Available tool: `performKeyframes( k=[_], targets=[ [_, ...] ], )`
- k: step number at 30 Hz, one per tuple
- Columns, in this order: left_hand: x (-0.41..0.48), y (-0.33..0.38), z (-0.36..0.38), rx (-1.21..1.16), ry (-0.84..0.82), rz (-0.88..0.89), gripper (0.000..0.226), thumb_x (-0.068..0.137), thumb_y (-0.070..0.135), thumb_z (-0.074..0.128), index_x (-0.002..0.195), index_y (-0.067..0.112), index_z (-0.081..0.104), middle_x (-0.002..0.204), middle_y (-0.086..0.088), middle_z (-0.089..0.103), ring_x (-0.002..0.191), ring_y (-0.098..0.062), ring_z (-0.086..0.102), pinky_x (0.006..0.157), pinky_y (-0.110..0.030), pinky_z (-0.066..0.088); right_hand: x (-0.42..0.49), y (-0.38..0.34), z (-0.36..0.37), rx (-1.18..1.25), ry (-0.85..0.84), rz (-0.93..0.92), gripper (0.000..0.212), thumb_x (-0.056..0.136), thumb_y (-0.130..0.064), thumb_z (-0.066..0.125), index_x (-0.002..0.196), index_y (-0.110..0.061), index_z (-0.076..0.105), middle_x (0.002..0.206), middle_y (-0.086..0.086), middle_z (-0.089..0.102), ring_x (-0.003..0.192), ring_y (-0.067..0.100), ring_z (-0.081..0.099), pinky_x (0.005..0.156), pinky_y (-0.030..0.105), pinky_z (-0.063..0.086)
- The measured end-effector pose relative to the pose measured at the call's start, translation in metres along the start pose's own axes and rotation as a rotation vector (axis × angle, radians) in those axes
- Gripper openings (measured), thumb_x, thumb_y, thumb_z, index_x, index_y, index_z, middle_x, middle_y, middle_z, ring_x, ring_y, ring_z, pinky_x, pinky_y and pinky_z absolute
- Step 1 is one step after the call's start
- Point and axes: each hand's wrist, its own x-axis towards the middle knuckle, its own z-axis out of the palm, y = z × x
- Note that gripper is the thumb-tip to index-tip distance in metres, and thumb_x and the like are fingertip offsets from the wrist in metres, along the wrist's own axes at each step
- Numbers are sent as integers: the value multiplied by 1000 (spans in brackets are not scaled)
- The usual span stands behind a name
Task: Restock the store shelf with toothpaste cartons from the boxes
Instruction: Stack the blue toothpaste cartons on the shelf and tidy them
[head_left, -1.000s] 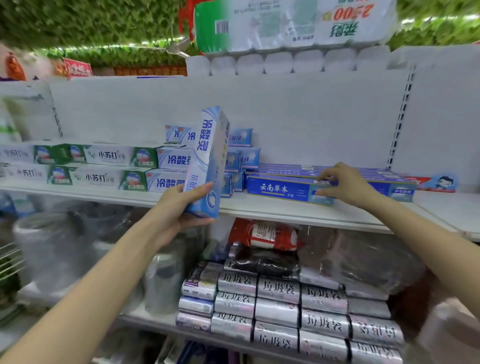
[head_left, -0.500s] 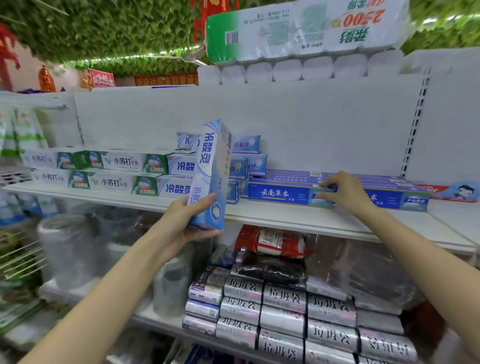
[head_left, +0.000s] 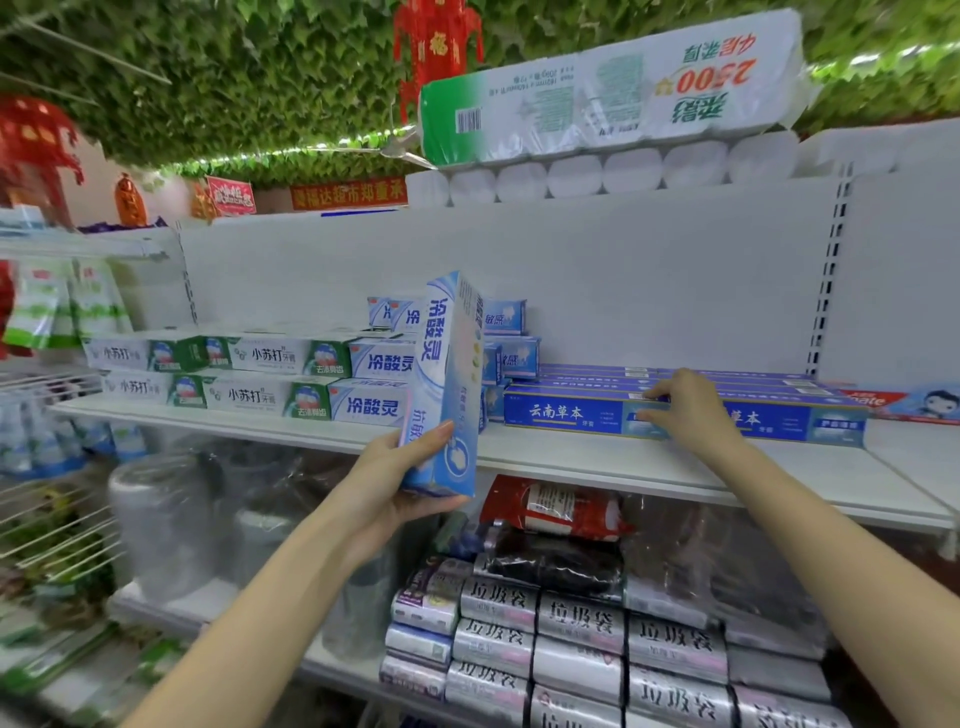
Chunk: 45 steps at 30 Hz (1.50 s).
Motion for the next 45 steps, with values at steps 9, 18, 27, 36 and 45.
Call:
performKeyframes(
  k=[9, 18, 27, 36, 45],
  targets=[
    [2, -11, 21, -92, 21, -35, 25, 91, 30, 60, 103, 9, 64, 86, -9, 74, 70, -20, 71, 64, -41, 61, -51, -62, -26, 504, 0, -6, 32, 91, -39, 58, 118, -22, 61, 120, 9, 55, 103, 26, 58, 83, 44, 54],
    [17, -17, 47, -254, -1, 24, 38, 93, 16, 60, 128, 5, 53, 117, -19, 67, 105, -41, 65, 76, -51, 58, -97, -144, -29, 879, -616, 81, 72, 76, -60, 60, 138, -27, 45, 128, 2, 58, 99, 20, 67, 69, 37, 59],
    [16, -6, 18, -254, -86, 8, 39, 94, 26, 59, 129, 10, 53, 127, -17, 62, 106, -36, 65, 78, -52, 58, -99, -162, -10, 1021, -504, -38, 51, 91, -22, 61, 137, -30, 43, 107, 9, 68, 89, 20, 70, 66, 36, 58],
    [22, 24, -39, -15, -94, 22, 39, 87, 30, 67, 117, 14, 49, 128, -10, 60, 108, -32, 65, 68, -52, 59, -95, -201, 8, 1186, -605, -45, 34, 93, -11, 52, 125, -21, 58, 119, 6, 67, 100, 22, 66, 82, 49, 54],
    [49, 32, -84, 6, -74, 172, 52, 83, 34, 68, 128, 18, 45, 113, 3, 69, 102, -21, 69, 78, -56, 56, -83, -253, 49, 938, -303, -105, 67, 54, -54, 73, 115, -33, 55, 107, -5, 67, 91, 15, 69, 67, 44, 60]
  ],
)
